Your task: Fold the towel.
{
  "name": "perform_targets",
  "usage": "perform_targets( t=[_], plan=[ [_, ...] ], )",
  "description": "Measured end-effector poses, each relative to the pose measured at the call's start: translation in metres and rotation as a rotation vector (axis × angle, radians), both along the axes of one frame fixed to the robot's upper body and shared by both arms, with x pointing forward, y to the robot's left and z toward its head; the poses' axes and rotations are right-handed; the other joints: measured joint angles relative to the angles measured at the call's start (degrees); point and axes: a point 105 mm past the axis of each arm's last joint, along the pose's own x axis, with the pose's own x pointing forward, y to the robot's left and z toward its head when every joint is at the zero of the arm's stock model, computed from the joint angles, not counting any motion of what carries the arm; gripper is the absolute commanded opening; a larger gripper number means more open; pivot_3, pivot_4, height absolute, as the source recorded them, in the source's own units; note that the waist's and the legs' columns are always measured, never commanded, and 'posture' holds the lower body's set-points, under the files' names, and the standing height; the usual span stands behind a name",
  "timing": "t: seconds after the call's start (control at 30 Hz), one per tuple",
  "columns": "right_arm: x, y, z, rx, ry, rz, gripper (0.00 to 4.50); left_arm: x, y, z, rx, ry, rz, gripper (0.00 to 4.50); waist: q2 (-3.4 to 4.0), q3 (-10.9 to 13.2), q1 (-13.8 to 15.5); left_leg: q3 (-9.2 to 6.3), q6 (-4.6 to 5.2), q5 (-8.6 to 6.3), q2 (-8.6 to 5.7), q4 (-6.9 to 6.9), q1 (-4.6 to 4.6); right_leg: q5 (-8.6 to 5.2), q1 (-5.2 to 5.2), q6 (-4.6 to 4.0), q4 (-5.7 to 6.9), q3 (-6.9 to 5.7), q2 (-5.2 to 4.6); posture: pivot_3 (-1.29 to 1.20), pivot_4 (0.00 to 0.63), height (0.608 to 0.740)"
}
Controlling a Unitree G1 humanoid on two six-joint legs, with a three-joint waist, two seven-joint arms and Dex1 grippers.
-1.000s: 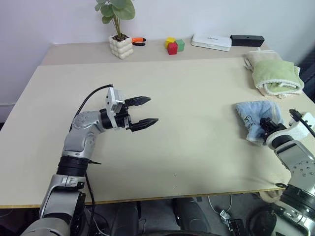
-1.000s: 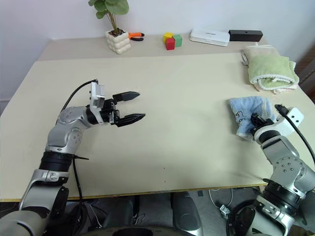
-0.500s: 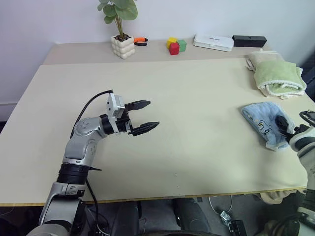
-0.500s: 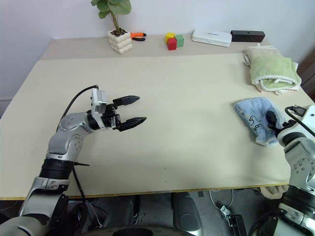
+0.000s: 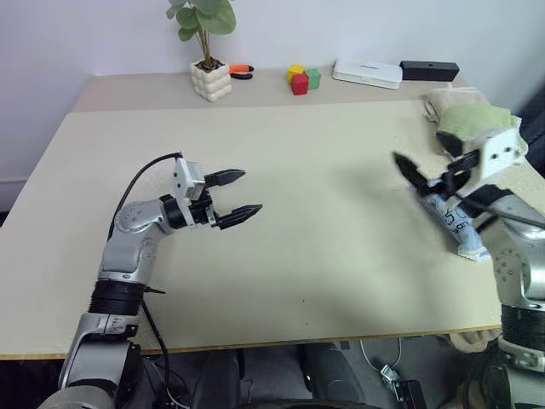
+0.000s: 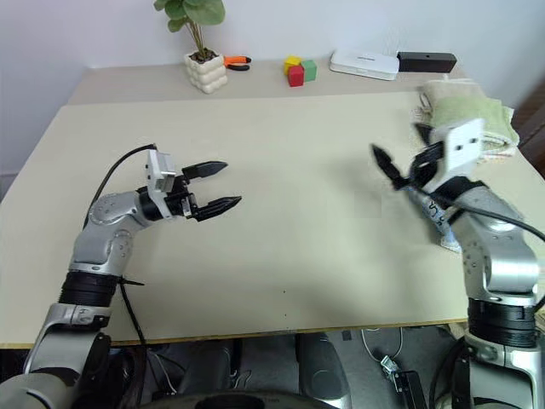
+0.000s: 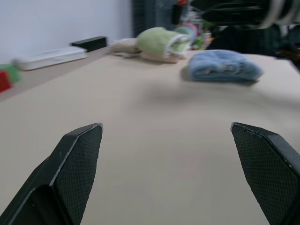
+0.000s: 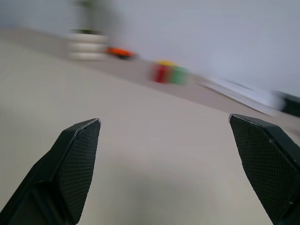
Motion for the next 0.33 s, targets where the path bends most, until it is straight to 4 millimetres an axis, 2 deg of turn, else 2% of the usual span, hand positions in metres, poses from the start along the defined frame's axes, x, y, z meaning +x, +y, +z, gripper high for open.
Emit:
perform_targets(
  t=[0.07,0.2,0.33],
  plan=[
    [-0.015,0.018,-0.018,-0.08,0.044,0.151,4.48,-0.002,0.008,-0.003,0.012,0.003,0.028,4.5,-0.03,0.02,0.55,0.0,0.0,0.0,0.0,0.01,-0.02,-0.01,0.01,0.02,-0.02,-0.01,-0.02,0.0,0.15,0.74],
    [-0.033,0.03,-0.038,-0.151,0.135,0.304,4.48,-0.007,0.02,-0.005,0.044,0.004,0.059,4.5,-0.06,0.04,0.55,0.01,0.0,0.0,0.0,0.06,-0.01,-0.01,0.02,0.01,0.0,0.0,-0.03,0.0,0.15,0.74],
    [-0.029,0.04,-0.04,-0.158,0.139,0.347,4.48,-0.014,0.026,-0.008,0.063,-0.003,0.092,4.5,-0.06,0.04,0.1,0.01,0.0,0.0,0.03,0.0,0.12,-0.02,0.03,-0.01,0.07,0.01,0.03,0.0,0.15,0.74]
  ],
)
